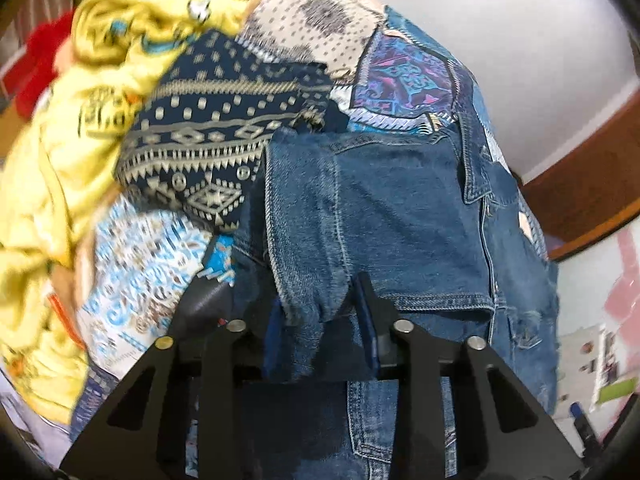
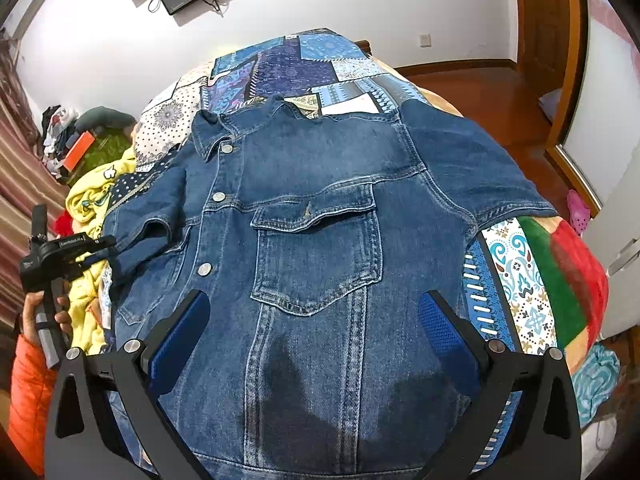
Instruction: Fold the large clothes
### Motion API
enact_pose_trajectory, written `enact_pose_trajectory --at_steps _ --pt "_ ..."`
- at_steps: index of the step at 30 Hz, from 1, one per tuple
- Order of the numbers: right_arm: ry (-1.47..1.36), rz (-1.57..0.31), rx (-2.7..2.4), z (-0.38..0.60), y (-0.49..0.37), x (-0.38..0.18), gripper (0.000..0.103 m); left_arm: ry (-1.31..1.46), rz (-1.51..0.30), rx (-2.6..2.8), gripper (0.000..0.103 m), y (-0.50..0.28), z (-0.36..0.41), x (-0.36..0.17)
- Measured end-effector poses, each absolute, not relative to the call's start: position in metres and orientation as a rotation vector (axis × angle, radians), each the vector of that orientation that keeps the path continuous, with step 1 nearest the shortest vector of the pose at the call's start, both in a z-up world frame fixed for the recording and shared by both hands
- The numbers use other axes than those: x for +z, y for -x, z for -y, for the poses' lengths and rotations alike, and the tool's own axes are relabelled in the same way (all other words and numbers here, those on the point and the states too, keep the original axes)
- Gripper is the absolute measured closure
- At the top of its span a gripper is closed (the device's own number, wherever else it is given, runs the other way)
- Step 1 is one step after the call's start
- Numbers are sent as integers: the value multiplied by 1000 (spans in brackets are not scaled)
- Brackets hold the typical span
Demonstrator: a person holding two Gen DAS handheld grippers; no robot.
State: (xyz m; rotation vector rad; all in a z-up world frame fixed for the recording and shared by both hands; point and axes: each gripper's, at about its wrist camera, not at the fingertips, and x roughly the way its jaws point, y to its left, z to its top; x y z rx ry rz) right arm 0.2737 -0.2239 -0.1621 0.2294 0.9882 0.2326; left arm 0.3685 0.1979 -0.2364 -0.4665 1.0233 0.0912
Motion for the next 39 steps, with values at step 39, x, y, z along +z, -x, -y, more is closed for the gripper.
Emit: enact_pose_trajectory --at_steps 39 --pt "-330 -938 81 323 -277 -160 0 29 -1073 -537 98 -452 170 -220"
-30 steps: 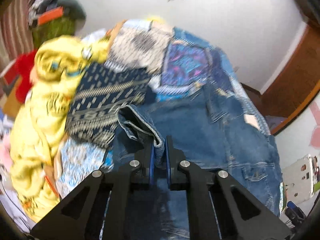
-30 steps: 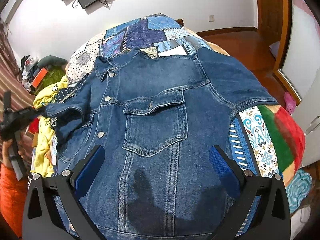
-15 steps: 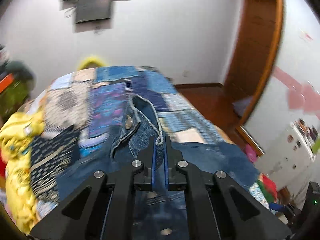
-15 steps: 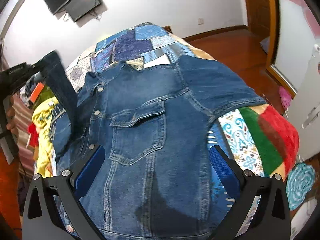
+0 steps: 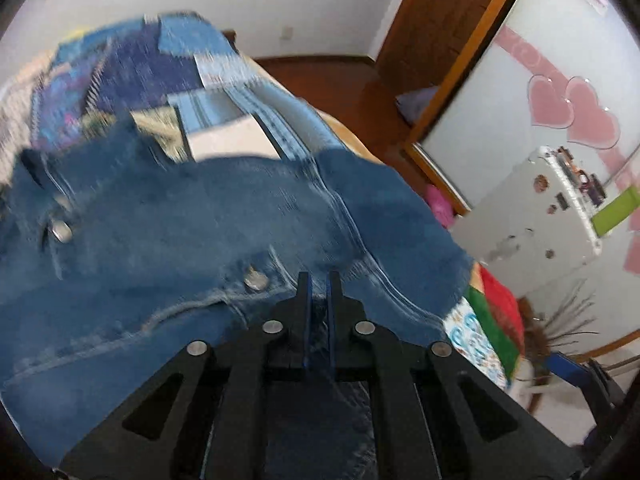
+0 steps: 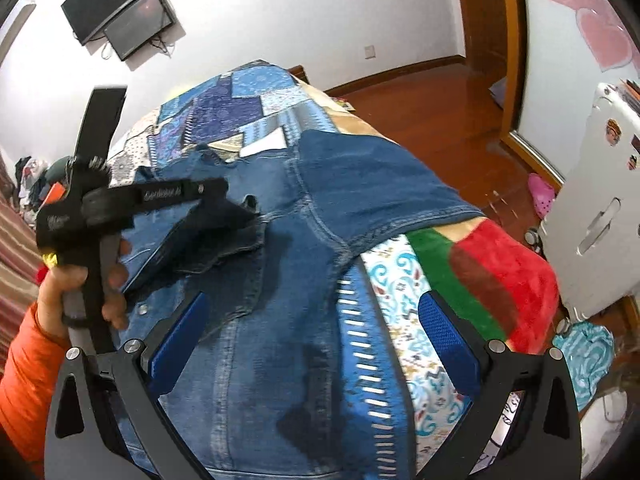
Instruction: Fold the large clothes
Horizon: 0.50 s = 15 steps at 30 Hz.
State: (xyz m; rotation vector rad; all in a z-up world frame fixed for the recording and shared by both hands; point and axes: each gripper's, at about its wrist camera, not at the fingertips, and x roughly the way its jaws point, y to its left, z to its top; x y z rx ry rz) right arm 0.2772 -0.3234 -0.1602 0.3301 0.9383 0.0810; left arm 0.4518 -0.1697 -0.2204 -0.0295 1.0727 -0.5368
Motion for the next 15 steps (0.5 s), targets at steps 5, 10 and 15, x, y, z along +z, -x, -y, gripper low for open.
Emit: enact_pose_trajectory --at_steps 5,10,15 --pt "-340 -965 32 340 -283 -171 0 7 -1048 -548 93 -438 160 -196" --pt "-338 -953 1 354 -291 -170 0 15 -924 -461 31 -426 121 -151" --pt "-316 -925 7 368 -307 -159 0 -29 -852 -299 16 -416 70 -134"
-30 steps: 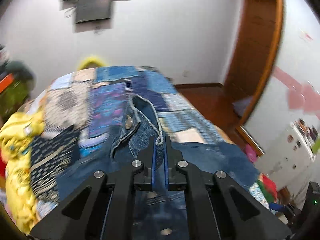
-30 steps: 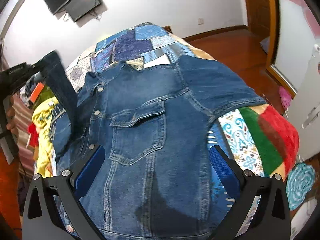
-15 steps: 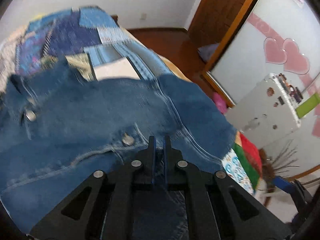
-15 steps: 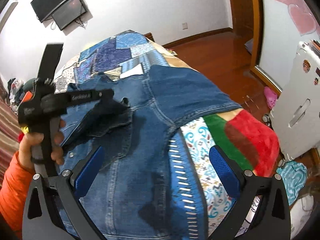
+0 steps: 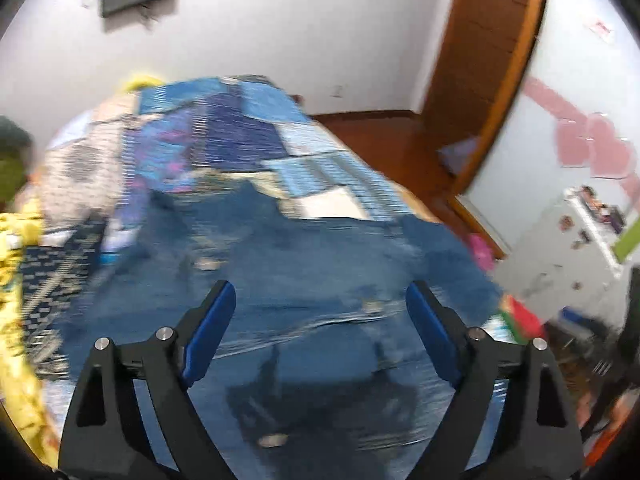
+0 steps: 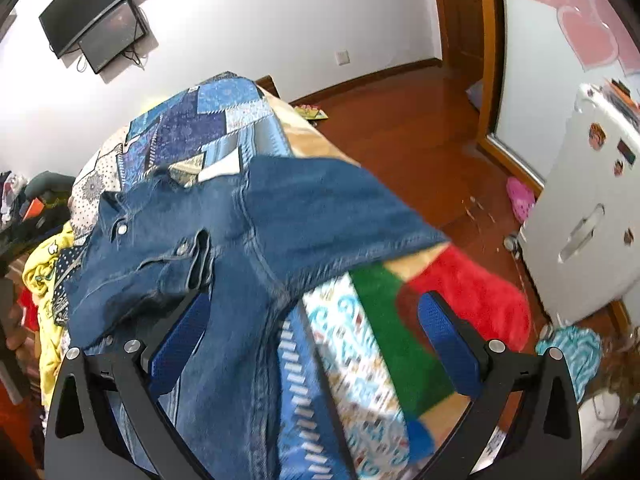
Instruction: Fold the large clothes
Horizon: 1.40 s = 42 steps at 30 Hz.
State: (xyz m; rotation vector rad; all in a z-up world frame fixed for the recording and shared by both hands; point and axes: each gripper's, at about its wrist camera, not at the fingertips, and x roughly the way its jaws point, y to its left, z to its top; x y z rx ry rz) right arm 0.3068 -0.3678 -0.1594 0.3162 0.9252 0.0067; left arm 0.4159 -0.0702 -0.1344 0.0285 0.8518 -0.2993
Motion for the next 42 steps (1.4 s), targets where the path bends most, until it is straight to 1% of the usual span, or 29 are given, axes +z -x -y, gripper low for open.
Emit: enact_pose_trajectory --at_steps 3,8,13,18,21,27,28,29,30,32,33,35,36,37,38,42 --pt "-287 -953 5 376 -325 -162 0 -54 -871 -205 15 -411 37 -145" --pt "-271 -1028 11 386 -349 -181 0 -45 -949 -76 15 -402 -15 -180" --pt "-405 -1169 15 407 -373 -221 0 9 -1038 15 15 -392 -52 -216" --pt "-592 -1258 19 431 -391 -256 0 54 -1048 49 15 -377 -72 -230" --pt "-675 -1271 0 440 -399 -268 0 49 -1035 86 15 -373 -76 -232" --pt "-770 -1222 -42 446 -413 -275 0 78 -1039 94 15 -376 -83 -235" --pt "-781 -1215 -50 445 -415 -276 4 77 -1038 95 15 -375 -83 -235" --pt "-780 -1207 -64 444 -416 -276 13 76 -1034 97 15 -375 -83 -235" --pt "-768 -1200 -80 443 -417 -275 17 74 -1029 97 15 -374 -82 -235" --pt "-757 -1186 -90 443 -420 -276 35 71 -1023 97 15 -373 -82 -234" --pt "-759 -1175 -97 443 -420 -275 41 71 -1020 98 15 -372 -82 -233" --pt "-772 -1158 -132 448 -419 -274 67 73 -1013 103 15 -370 -82 -232" --pt "-775 -1148 -150 450 -419 -273 74 74 -1012 106 15 -370 -82 -232" --pt "-772 -1133 -169 451 -418 -269 85 78 -1012 108 15 -369 -82 -232" --pt "-763 -1121 -178 451 -417 -265 89 81 -1012 106 15 -368 -82 -232" --pt "-688 -1066 -156 444 -416 -241 92 78 -1003 98 15 -361 -82 -228"
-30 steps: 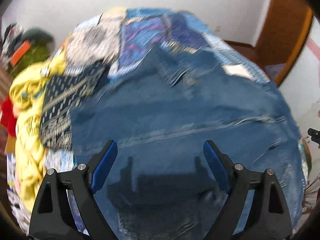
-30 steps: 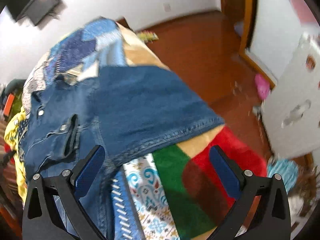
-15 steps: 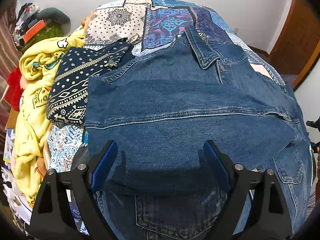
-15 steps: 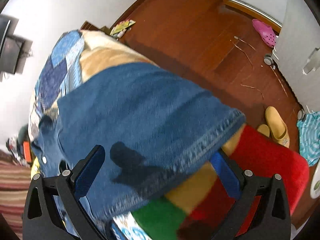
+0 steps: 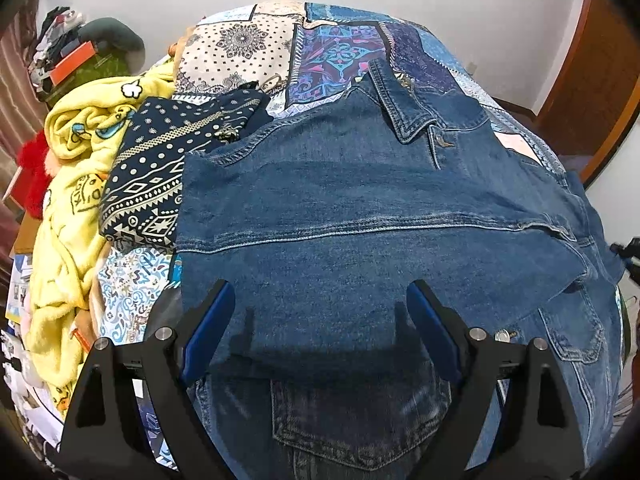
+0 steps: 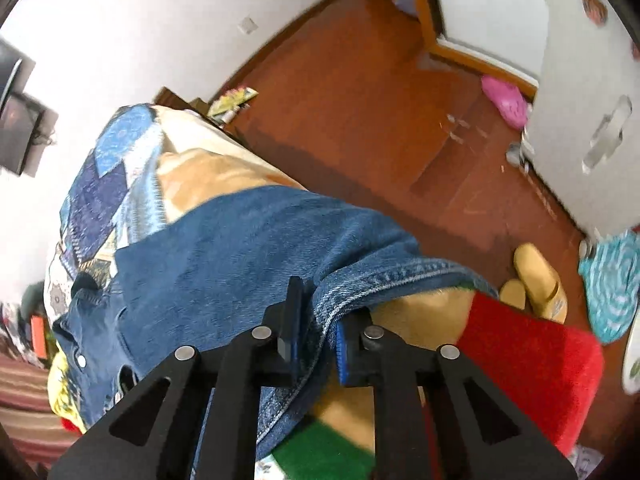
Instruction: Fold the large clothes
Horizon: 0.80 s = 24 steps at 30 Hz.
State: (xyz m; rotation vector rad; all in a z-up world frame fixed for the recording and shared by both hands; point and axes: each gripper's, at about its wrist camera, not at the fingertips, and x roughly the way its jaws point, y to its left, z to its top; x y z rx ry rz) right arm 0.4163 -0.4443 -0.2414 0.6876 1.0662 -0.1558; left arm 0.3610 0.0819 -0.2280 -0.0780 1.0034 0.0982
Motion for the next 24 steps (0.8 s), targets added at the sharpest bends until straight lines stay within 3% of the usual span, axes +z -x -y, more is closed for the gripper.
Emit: enact_pose_trajectory --at_steps 7,14,17,24 --pt "-653 -936 29 413 -417 -163 95 108 -969 86 15 -347 -88 -214" --pt "-534 -841 311 307 -418 -88 96 59 -917 96 15 -331 -88 -206" --pt "-484 -874 405 253 -422 -93 96 65 -938 85 15 -328 -89 -210" --pt "-359 -1086 522 169 -413 -168 96 80 -945 73 15 -314 -100 -211"
